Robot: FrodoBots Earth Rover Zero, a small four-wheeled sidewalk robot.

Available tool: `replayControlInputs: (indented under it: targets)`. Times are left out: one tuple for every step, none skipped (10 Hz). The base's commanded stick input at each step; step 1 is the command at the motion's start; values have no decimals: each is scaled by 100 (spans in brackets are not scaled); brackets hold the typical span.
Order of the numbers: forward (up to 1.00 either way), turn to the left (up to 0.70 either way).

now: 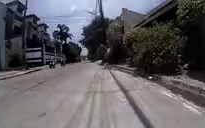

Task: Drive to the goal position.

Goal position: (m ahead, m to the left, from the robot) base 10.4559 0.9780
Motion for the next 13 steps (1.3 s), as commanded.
replayControlInputs:
  targets:
    - [85,0]
    - [100,0]
    - [100,0]
    - [100,0]
    - [100,0]
    - [100,0]
    - [100,0]
    - [100,0]
    - [100,0]
    - [100,0]
    - [100,0]
    - [100,0]
    - [100,0]
